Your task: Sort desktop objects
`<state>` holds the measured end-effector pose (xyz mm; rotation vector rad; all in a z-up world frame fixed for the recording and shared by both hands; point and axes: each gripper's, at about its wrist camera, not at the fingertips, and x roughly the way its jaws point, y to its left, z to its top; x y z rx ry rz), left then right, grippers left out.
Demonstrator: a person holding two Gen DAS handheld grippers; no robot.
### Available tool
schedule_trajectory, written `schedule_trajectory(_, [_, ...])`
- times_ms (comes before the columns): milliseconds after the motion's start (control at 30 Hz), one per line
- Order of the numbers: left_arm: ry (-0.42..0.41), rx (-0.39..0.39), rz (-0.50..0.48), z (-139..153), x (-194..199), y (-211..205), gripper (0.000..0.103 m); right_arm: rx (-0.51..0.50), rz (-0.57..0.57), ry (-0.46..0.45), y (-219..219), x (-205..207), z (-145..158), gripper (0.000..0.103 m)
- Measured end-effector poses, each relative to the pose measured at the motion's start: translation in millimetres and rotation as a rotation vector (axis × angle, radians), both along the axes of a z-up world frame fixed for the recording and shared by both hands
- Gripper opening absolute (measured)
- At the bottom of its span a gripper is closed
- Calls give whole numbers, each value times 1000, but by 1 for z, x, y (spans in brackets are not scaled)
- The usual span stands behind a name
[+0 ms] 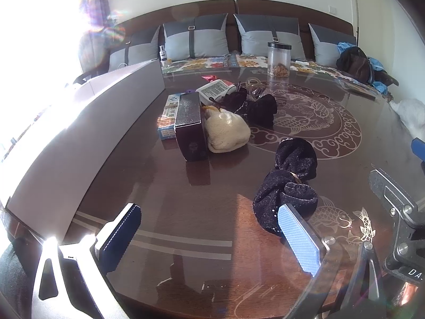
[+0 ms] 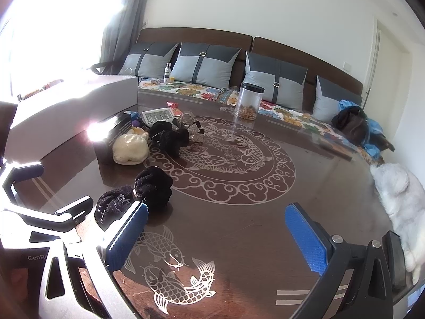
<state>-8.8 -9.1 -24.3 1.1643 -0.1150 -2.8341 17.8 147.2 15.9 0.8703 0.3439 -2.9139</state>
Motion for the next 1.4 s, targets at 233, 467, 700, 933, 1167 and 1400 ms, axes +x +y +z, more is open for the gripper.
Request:
schedule_trajectory(233, [-3,-3,3,0,0,-3,103,11,9,-4,-2,0,-2,103])
schedule_trajectory(467, [-18,-38,11,-4,-1,-4,103,15,16,-9,-4,0,-3,103])
schedule_trajectory(700, [-88,-80,44,-19,-5,-14,103,-32,76,-52,-7,-1,-6,103])
schedule_trajectory(933, [-135,-100,50,-28,-6,-25,103,-54,171,-161,-23,-5,-27,103])
schedule_trajectory(1167, [-165,-68,64,-29,-8,-40,103,-50,213,-226,-31,-5,-42,103])
schedule_trajectory(1400, [-179,-18,58,-31,-11,-47,103,-87,237,-272,-33,-6,-46,103])
